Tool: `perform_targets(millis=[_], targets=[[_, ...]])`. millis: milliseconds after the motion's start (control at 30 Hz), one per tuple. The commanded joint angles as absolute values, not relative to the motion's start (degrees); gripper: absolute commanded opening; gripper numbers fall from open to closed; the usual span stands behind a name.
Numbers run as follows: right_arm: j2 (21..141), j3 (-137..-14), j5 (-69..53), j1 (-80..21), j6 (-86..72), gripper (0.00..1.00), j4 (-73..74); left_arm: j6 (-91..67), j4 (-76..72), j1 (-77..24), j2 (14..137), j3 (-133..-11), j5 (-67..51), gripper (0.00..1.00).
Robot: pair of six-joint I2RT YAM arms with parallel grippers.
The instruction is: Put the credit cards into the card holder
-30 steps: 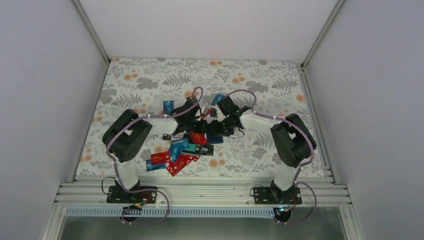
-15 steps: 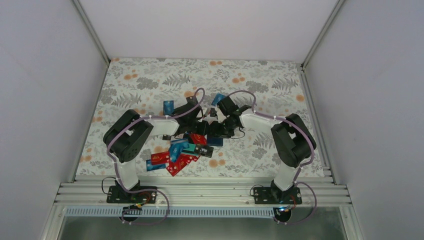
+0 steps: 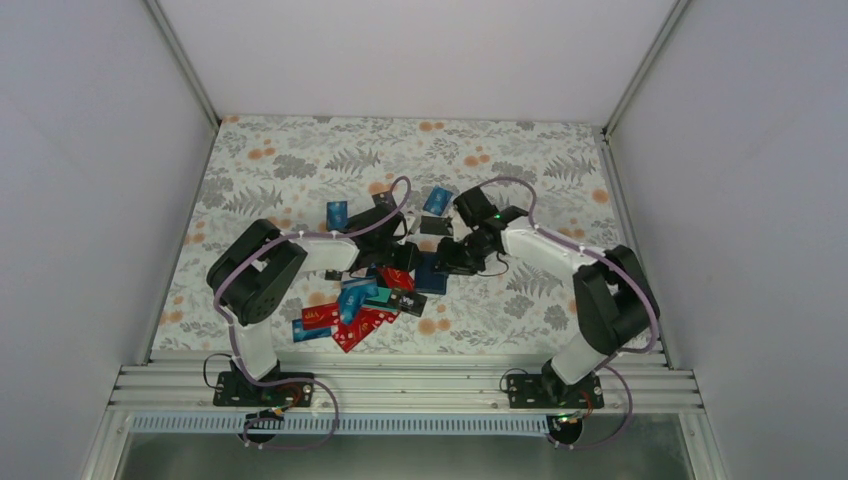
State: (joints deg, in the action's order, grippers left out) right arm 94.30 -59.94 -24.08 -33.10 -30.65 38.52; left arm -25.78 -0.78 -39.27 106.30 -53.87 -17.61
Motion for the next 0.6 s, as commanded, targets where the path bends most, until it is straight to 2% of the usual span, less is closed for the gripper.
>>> perform_targets(millis=[0,67,233,300,400,467,533,567], targets=[[90.1,-57.98,-24.65,-30.76,-31.16,0.37,37.35,-25.38,1.67,-39.27,107.0,-54.33,-16.51,0.23],[89.26,-56.94,-23.13,-30.34,-31.54,0.3,36.05,-25.4,2.08,-39.28,106.69,-54.6,-16.44,0.23],[87.85,-54.98,-19.06,-30.15,-31.6,0.21,32.74,-25.51,3.12,-39.29,104.68,-55.09,-16.52,0.24],[85.36,-54.26,-17.4,-29.83,-32.31,0.21,29.48,-25.34,3.97,-39.28,103.22,-55.51,-16.01,0.27],[80.51,-55.29,-14.97,-28.8,-31.72,0.36,25.24,-24.69,5.76,-39.2,100.07,-56.37,-13.57,0.37],[76.93,-57.43,-12.67,-28.37,-30.23,0.61,23.49,-24.17,7.7,-38.93,96.98,-57.38,-11.2,0.48],[73.54,-60.39,-10.23,-28.11,-27.33,0.93,21.82,-23.03,10.32,-38.37,93.42,-58.72,-9.41,0.62],[71.8,-61.52,-8.95,-28.06,-26.15,0.99,20.87,-22.46,11.61,-38.02,91.71,-59.61,-8.21,0.68]])
